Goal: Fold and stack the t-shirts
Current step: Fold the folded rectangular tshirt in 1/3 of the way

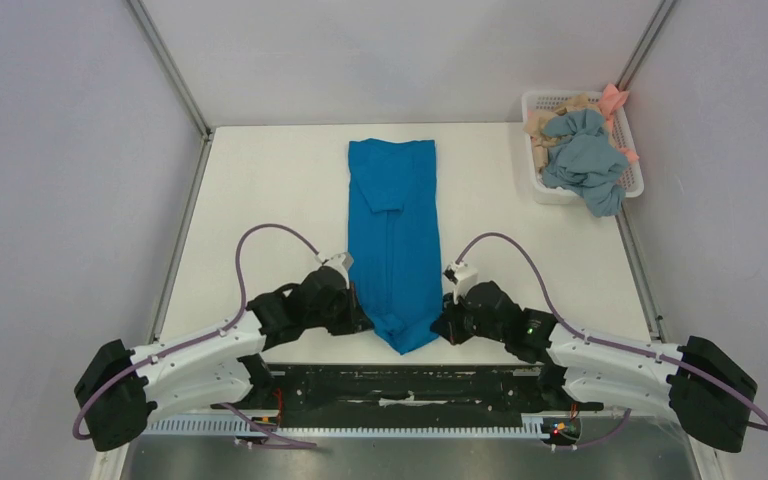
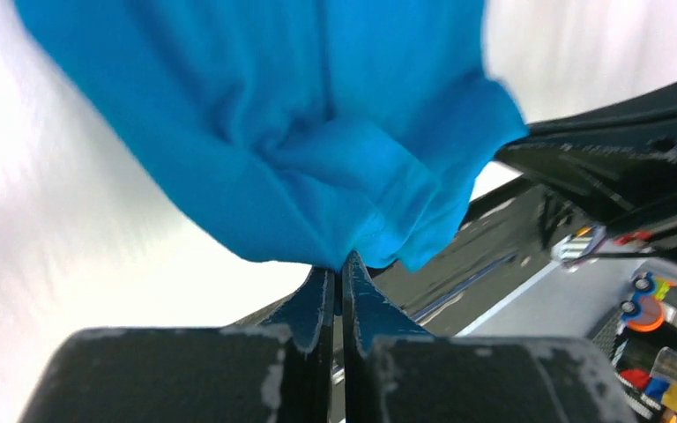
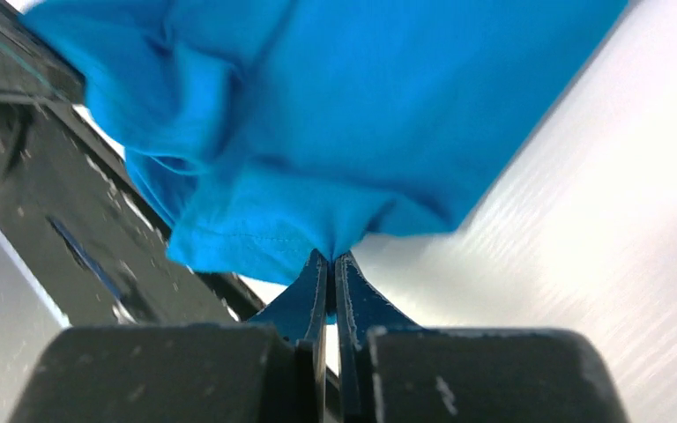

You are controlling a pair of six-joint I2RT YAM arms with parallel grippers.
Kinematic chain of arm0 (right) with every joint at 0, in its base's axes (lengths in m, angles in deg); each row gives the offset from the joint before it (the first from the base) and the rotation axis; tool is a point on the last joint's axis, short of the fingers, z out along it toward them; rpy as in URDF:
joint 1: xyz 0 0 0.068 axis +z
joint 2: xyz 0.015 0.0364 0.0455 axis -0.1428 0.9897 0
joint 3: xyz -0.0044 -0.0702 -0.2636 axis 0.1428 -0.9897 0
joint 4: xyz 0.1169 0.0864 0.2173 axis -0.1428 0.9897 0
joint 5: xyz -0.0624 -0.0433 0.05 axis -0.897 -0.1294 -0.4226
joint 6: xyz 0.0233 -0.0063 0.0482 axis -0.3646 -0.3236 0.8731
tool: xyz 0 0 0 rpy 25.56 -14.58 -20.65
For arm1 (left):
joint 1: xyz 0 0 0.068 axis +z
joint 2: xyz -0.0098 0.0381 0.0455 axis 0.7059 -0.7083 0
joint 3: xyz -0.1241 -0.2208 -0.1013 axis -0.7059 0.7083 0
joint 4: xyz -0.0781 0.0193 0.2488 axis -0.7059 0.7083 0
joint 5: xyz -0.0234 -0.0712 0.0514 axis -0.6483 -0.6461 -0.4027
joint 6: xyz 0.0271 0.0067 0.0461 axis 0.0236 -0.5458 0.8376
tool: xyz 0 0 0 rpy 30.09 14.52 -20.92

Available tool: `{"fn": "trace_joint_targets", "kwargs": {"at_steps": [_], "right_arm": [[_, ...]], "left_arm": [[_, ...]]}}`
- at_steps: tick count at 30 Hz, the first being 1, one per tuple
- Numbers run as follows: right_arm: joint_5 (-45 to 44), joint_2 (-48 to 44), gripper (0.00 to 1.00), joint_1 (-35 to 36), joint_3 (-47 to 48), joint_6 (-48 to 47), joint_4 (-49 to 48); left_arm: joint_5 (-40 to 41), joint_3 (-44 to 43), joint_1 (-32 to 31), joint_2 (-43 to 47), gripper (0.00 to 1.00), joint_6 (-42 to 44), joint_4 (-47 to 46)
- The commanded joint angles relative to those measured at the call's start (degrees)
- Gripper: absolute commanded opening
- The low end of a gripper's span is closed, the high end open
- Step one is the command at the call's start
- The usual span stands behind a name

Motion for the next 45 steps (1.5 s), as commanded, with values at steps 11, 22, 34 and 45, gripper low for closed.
{"fn": "trace_joint_targets", "kwargs": {"at_steps": [11, 22, 34, 45], "right_arm": [[-16.18, 11.26, 0.0, -8.57, 18.74, -9.89, -6.83], [-9.48, 25.26, 0.0, -17.8, 28.47, -12.46, -13.42], [-9.67, 35.29, 0.0, -20.95, 34.21, -13.1, -15.0], [-9.8, 43.54, 0.33, -24.51, 39.45, -12.15, -17.23]], "left_arm": [[3.4, -22.5, 18.66, -19.15, 0.02, 15.02, -3.07], [-2.25, -36.64, 27.43, -36.59, 0.02, 21.15, -3.79], [-4.59, -43.88, 30.71, -47.48, 0.03, 22.95, -3.43], [-5.44, -50.09, 32.72, -54.15, 0.42, 22.04, -2.47]]}}
